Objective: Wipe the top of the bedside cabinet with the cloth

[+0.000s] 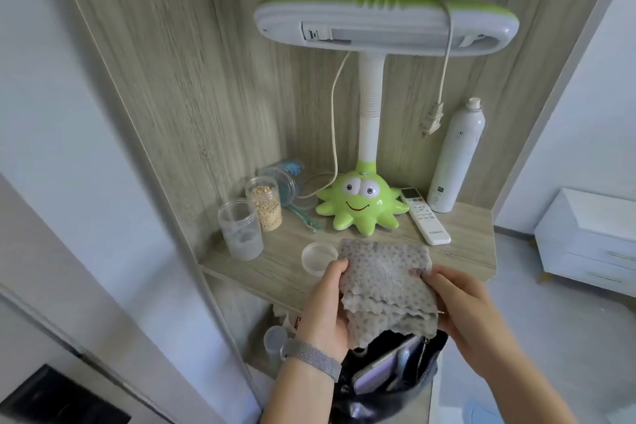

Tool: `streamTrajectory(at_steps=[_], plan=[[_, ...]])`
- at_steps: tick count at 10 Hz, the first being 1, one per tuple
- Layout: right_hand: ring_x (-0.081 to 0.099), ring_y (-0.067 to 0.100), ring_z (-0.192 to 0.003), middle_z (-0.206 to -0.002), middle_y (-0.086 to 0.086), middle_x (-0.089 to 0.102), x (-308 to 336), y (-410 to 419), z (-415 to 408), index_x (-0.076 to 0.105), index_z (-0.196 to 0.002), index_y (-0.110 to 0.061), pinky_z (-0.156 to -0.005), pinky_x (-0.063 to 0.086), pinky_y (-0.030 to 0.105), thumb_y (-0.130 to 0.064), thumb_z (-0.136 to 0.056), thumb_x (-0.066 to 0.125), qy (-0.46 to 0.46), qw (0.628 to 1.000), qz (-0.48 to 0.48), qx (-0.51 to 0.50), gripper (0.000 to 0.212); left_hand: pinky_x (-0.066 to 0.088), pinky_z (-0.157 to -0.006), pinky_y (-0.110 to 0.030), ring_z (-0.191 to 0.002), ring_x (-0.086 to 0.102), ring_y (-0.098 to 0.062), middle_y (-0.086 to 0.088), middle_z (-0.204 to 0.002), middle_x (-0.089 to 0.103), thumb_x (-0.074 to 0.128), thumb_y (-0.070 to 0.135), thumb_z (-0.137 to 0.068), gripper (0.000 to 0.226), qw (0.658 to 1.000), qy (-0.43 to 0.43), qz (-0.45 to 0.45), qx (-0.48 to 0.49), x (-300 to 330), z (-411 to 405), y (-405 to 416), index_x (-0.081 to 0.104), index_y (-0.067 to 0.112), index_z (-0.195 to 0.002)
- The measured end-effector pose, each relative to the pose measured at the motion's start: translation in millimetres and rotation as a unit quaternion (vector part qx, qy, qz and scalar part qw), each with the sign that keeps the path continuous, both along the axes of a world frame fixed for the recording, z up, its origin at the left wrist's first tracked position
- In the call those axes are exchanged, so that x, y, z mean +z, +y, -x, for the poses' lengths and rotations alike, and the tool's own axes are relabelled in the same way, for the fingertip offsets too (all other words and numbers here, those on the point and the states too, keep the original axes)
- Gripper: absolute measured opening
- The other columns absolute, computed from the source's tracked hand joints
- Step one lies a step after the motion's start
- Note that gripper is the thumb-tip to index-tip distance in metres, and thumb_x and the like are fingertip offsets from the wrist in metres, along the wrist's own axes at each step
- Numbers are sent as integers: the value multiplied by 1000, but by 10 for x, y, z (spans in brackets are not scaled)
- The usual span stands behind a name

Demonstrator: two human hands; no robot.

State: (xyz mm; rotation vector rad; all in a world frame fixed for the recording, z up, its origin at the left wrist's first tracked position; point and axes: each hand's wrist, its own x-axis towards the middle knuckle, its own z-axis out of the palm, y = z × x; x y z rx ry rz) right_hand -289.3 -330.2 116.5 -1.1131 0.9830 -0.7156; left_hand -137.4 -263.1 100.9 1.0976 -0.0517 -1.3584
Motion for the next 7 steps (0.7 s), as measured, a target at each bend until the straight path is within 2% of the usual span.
streamTrajectory(at_steps=[2, 3, 4, 5, 6, 7], plan=[[69, 12, -55, -65, 4, 72, -102, -114, -85, 68, -91, -3, -48, 56, 27, -8, -96, 45, 10, 1000, 1, -29, 24, 52, -91, -41, -100, 67, -28, -16, -106, 72, 57, 26, -88, 30, 1000, 2, 3, -6, -97, -149, -169, 65, 5, -108], [68, 13, -55, -69, 7, 71, -185, -219, -81, 67, -90, -5, -47, 56, 27, -8, -96, 45, 19, 998, -7, -64, 23, 55, -83, -34, -95, 65, -26, -18, -109, 69, 55, 15, -89, 29, 998, 38, 22, 35, -183, -208, -232, 62, -2, -112], [67, 20, -63, -76, 11, 68, -265, -324, -100, 67, -87, -10, -50, 57, 29, -7, -95, 44, 56, 994, 15, -94, 25, 51, -46, -19, -61, 56, -12, -5, -74, 60, 55, 10, -89, 10, 996, 60, 29, 63, -243, -266, -210, 61, 6, -80], [69, 28, -71, -84, 15, 71, -373, -406, -154, 70, -85, -16, -61, 60, 39, -9, -92, 44, 147, 982, 74, -89, 27, 47, -42, -19, -49, 56, -8, -2, -64, 59, 56, 12, -89, 14, 994, 74, 29, 75, -275, -297, -157, 59, 8, -75], [70, 30, -73, -89, 10, 75, -494, -462, -210, 69, -89, -14, -71, 56, 35, -16, -89, 46, 318, 925, 201, -50, 24, 48, -42, -20, -47, 57, -9, -2, -60, 60, 56, 17, -89, 16, 990, 101, 48, 85, -283, -317, -78, 60, 7, -76], [69, 33, -80, -117, 5, 68, -544, -465, -175, 57, -125, -11, -74, 53, 36, -24, -90, 52, 377, 894, 228, -80, 37, 48, -42, -21, -50, 55, -11, -3, -61, 60, 55, 19, -89, 18, 990, 94, 47, 94, -255, -326, 9, 60, 7, -77]])
